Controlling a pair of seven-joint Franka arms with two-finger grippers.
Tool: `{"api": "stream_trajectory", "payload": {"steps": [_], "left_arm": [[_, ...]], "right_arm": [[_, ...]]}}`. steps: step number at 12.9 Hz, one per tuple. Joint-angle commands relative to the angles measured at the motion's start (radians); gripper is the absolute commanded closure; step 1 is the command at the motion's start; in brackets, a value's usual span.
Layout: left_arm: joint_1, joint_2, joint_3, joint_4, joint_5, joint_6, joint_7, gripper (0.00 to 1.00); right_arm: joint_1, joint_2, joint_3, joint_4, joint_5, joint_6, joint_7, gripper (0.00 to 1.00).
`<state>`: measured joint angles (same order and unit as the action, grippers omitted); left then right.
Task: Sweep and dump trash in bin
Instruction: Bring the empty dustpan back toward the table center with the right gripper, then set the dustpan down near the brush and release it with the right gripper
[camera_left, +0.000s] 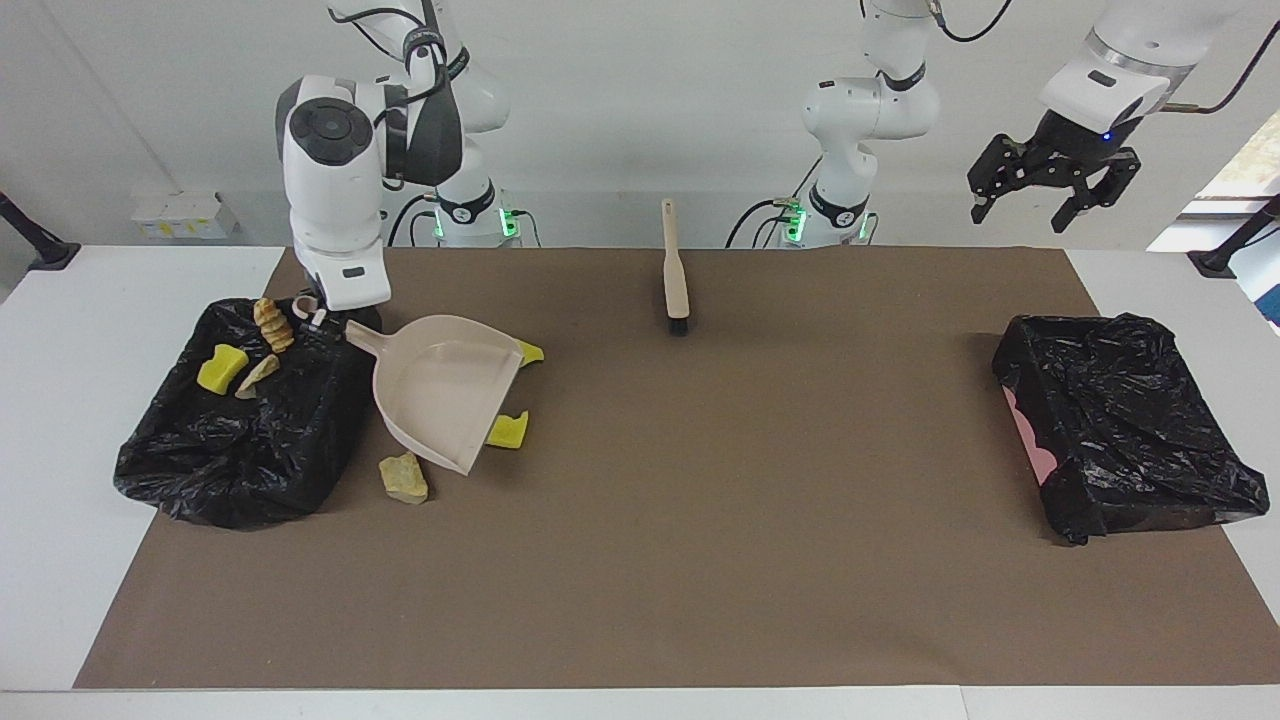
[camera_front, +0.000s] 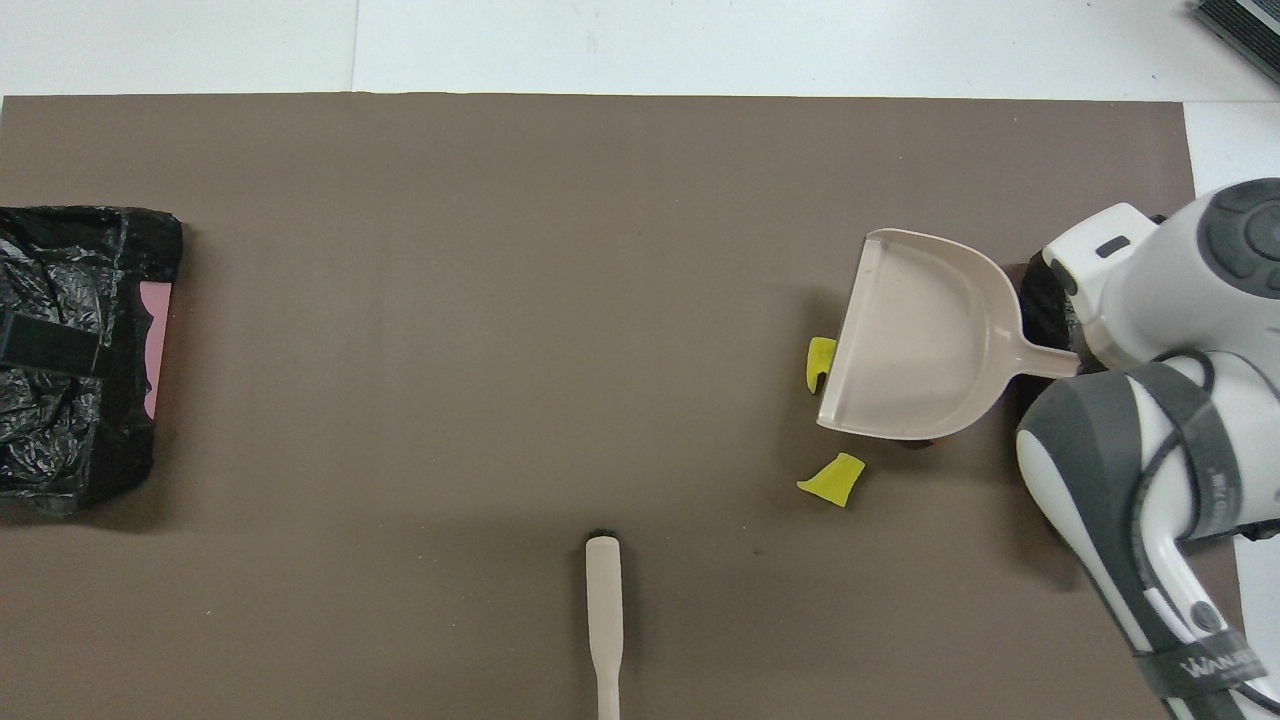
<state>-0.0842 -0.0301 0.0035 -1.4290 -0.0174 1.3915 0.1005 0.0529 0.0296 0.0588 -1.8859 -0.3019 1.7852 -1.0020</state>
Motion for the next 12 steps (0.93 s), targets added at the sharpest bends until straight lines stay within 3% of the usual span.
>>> {"api": "stream_trajectory", "payload": {"steps": [1,7,12], "left_arm": [[0.009,-0.017,-0.008,-0.014,0.031,0.003,-0.022,0.00],[0.024,-0.024,0.006,-0.021,0.030,0.001,-0.019,0.00],[0.023,-0.025,0.006,-0.022,0.030,-0.005,-0.024,0.00]], "right_arm": [[0.057,0.044,0.000,0.010,0.084,0.013,0.199,1.00],[0.249,0.137,0.000,0.066,0.266,0.026,0.830,1.00],[0.308,0.183,0.001,0.148,0.403,0.019,1.236,1.00]]}}
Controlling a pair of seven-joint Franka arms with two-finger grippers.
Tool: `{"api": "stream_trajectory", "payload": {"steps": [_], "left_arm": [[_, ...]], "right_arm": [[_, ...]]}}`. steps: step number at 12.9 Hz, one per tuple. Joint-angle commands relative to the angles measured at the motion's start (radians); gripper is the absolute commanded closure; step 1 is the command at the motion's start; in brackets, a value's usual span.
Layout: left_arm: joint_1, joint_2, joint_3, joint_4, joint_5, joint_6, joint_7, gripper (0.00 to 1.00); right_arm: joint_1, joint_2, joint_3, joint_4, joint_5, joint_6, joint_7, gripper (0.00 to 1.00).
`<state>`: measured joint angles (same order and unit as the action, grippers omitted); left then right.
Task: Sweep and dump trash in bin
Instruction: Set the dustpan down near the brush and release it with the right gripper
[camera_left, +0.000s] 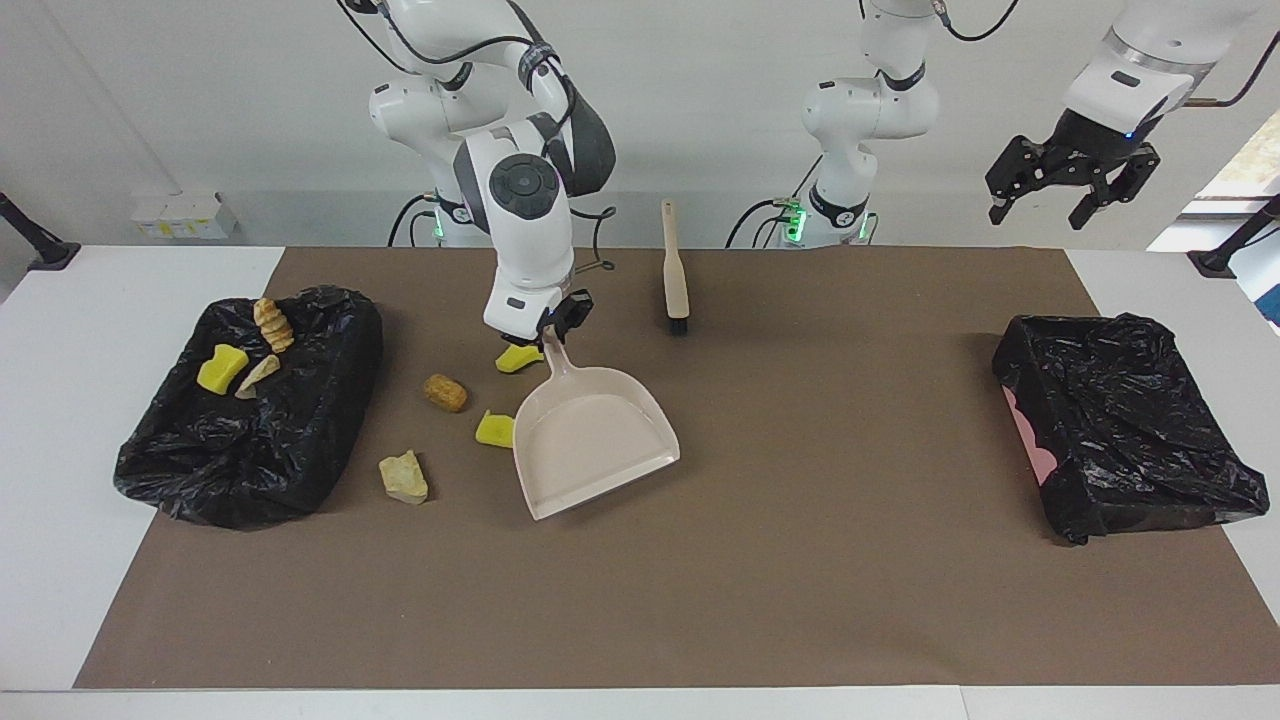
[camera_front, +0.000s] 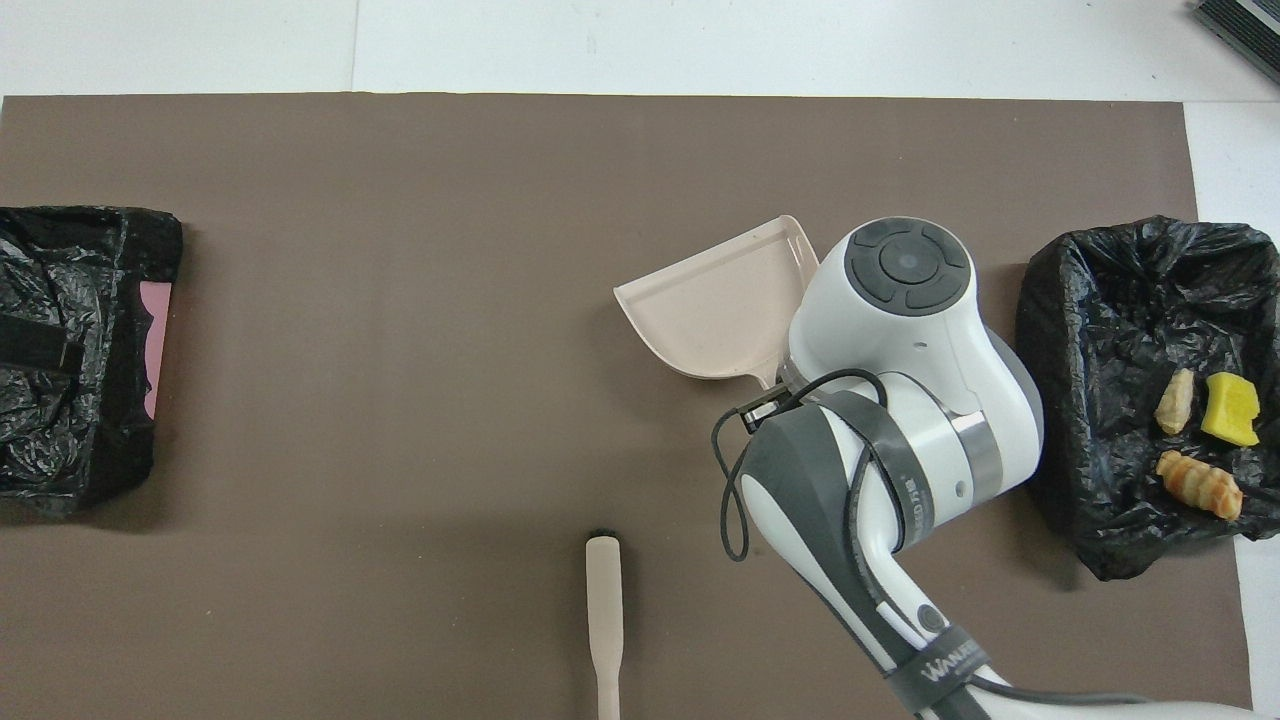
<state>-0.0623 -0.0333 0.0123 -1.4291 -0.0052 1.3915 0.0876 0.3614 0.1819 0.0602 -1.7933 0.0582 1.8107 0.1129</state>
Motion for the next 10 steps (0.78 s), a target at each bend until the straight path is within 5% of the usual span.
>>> {"api": "stream_trajectory", "payload": {"steps": [1,8,10], "left_arm": [[0.001,-0.022,-0.003,-0.022,0.017,-0.005,-0.012,0.00],[0.001,-0.033,-0.003,-0.040,0.016,-0.008,-0.012,0.00],[0.001,-0.039,-0.003,-0.048,0.016,-0.006,-0.014,0.00]], "right_arm": [[0.037,0.063,0.004,0.087,0.046,-0.008,0.198,1.00],[0.206,0.332,0.006,0.357,0.045,0.018,0.571,1.00],[0.240,0.350,0.006,0.358,0.054,0.074,0.573,1.00]]}}
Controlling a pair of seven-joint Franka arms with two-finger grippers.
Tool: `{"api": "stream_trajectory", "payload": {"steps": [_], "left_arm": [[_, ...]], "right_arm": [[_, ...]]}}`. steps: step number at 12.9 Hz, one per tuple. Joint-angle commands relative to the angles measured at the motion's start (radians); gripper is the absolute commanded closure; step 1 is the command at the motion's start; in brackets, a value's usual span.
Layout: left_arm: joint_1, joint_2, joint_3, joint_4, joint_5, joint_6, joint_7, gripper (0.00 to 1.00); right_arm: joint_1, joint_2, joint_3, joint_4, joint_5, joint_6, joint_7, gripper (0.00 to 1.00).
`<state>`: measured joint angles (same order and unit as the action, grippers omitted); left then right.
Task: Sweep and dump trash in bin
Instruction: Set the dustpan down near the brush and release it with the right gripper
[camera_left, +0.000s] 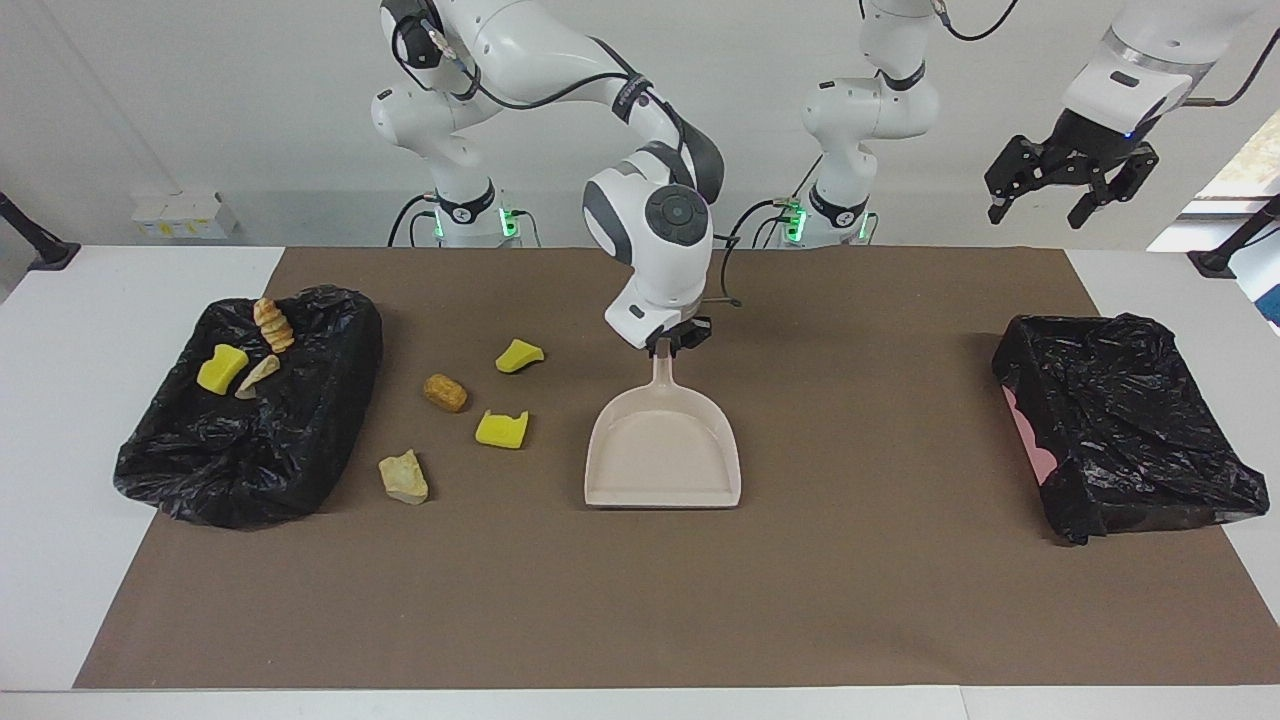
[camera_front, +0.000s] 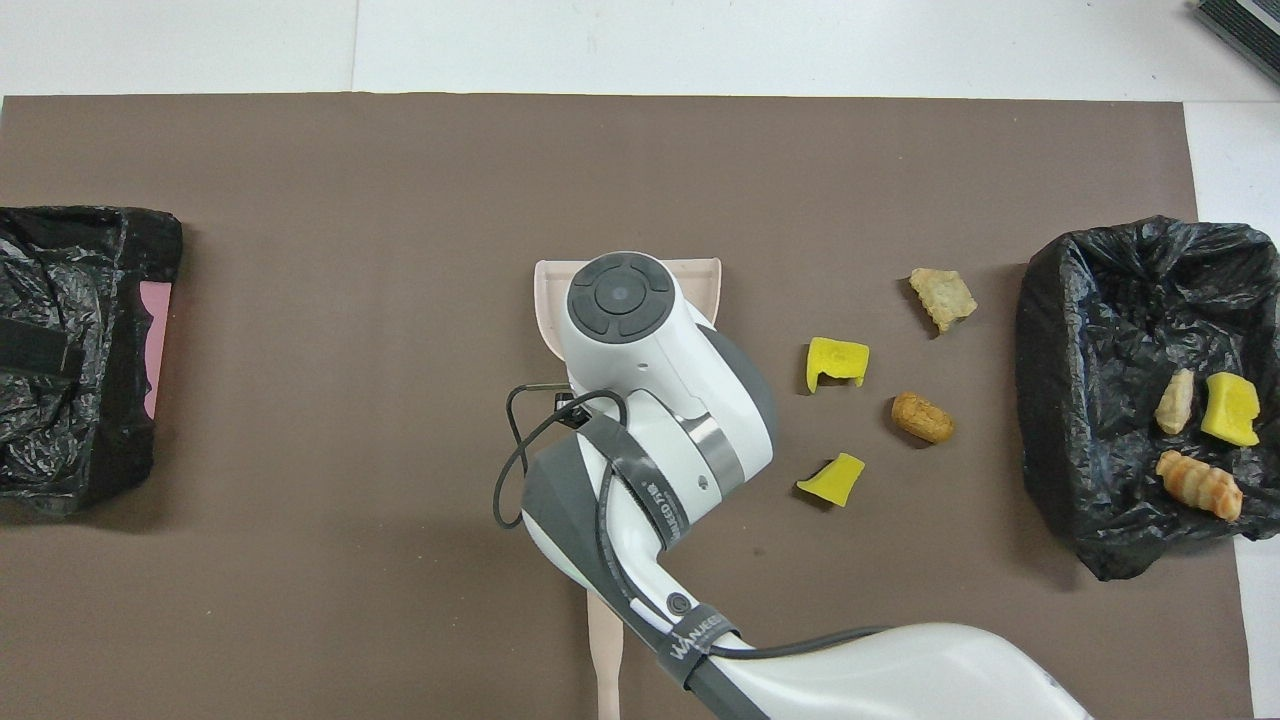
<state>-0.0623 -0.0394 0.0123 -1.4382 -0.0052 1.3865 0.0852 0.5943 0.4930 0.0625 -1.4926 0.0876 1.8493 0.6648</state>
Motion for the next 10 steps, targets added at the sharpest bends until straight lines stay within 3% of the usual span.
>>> {"api": "stream_trajectory", "payload": {"steps": [1,2,3,7,10], "left_arm": [[0.001,-0.034,-0.003,-0.042,0.016,0.000,-0.010,0.00],[0.001,-0.034,-0.003,-0.042,0.016,-0.001,-0.010,0.00],[0.001,-0.034,-0.003,-0.042,0.016,0.000,-0.012,0.00],[-0.008,-0.034,-0.005,-0.041,0.016,-0.009,-0.013,0.00],[-0.014,-0.033,-0.008,-0.045,0.011,0.037,-0.008,0.00]], "right_arm": [[0.001,0.038,0.005,0.025,0.023,0.085,0.025,1.00],[0.001,0.033,0.005,0.006,0.021,0.093,0.015,0.28],[0.007,0.027,0.005,0.005,0.021,0.073,0.012,0.00],[0.005,-0.056,0.010,-0.006,0.023,-0.131,-0.016,0.00],[0.012,-0.193,0.023,-0.144,0.095,-0.159,-0.036,0.00]]}}
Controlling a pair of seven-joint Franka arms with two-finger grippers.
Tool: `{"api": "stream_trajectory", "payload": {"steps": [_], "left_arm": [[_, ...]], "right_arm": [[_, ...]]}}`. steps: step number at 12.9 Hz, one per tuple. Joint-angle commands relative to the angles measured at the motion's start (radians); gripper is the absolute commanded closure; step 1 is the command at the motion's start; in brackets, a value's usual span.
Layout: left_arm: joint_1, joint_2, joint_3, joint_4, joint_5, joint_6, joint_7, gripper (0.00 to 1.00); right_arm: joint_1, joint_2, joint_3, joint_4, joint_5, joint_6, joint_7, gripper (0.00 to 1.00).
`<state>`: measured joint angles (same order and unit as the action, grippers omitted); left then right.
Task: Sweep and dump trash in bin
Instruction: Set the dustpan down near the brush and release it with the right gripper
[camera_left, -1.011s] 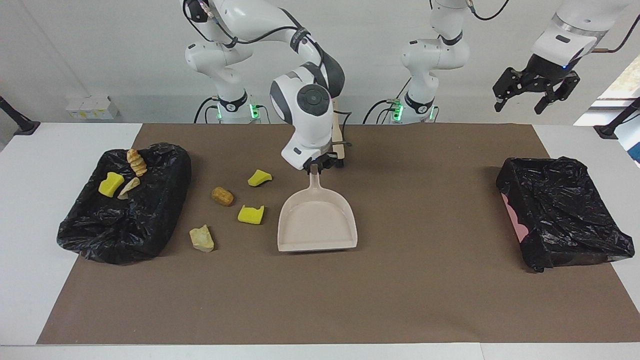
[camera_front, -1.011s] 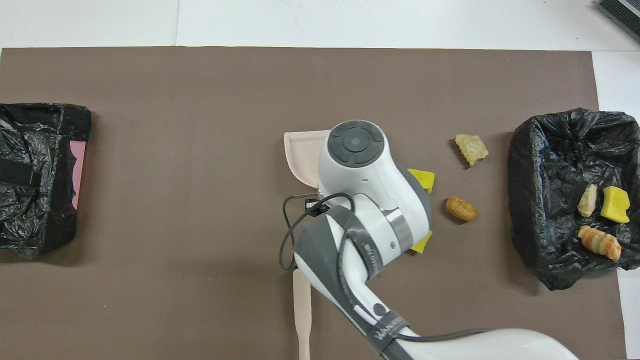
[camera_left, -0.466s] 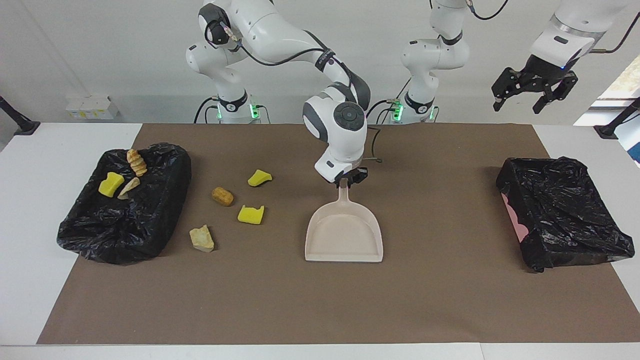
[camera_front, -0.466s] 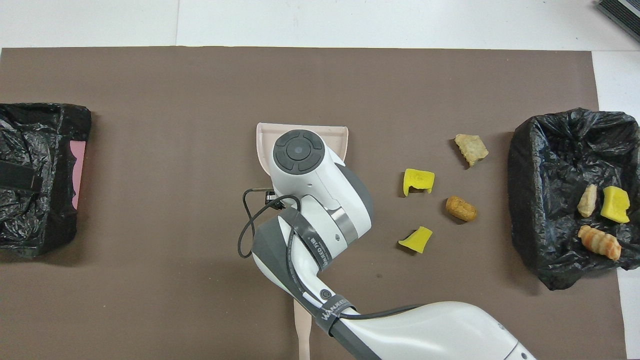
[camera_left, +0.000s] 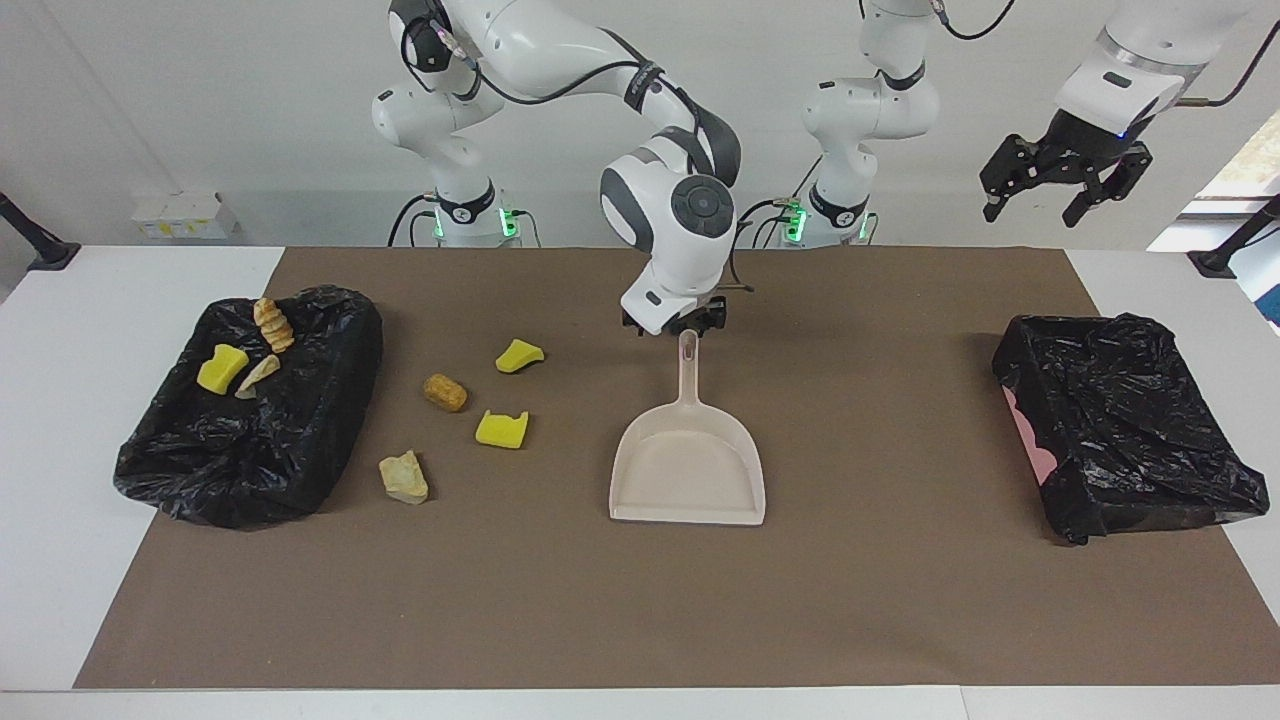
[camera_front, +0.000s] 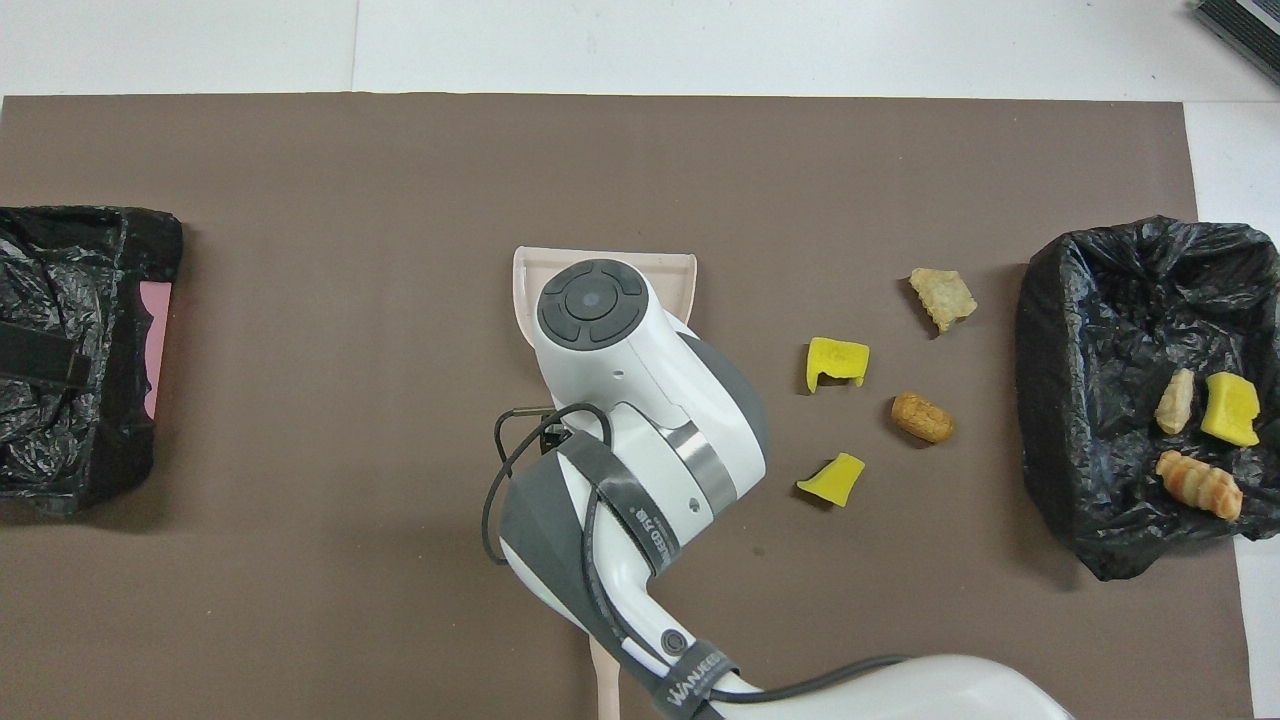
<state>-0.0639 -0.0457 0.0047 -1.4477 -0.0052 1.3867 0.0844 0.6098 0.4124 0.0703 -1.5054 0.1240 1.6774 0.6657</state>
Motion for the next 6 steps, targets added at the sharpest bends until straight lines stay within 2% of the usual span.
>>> {"api": "stream_trajectory", "payload": {"steps": [1,3,4,6], "left_arm": [[-0.017,-0.028,-0.006,-0.051,0.008,0.070,-0.008,0.00],[-0.064,-0.017,-0.011,-0.072,0.004,0.103,-0.011,0.00],[-0.097,-0.020,-0.011,-0.110,0.004,0.157,-0.012,0.00],[-0.173,-0.014,-0.011,-0.193,0.004,0.251,-0.023,0.00]], "right_arm": [[0.001,-0.157,0.016,-0.175,0.075,0.012,-0.073,0.00],[0.033,-0.233,0.016,-0.267,0.077,0.022,-0.071,0.00],[0.056,-0.259,0.016,-0.309,0.079,0.039,-0.063,0.00],[0.097,-0.325,0.016,-0.434,0.080,0.146,-0.022,0.00]]}}
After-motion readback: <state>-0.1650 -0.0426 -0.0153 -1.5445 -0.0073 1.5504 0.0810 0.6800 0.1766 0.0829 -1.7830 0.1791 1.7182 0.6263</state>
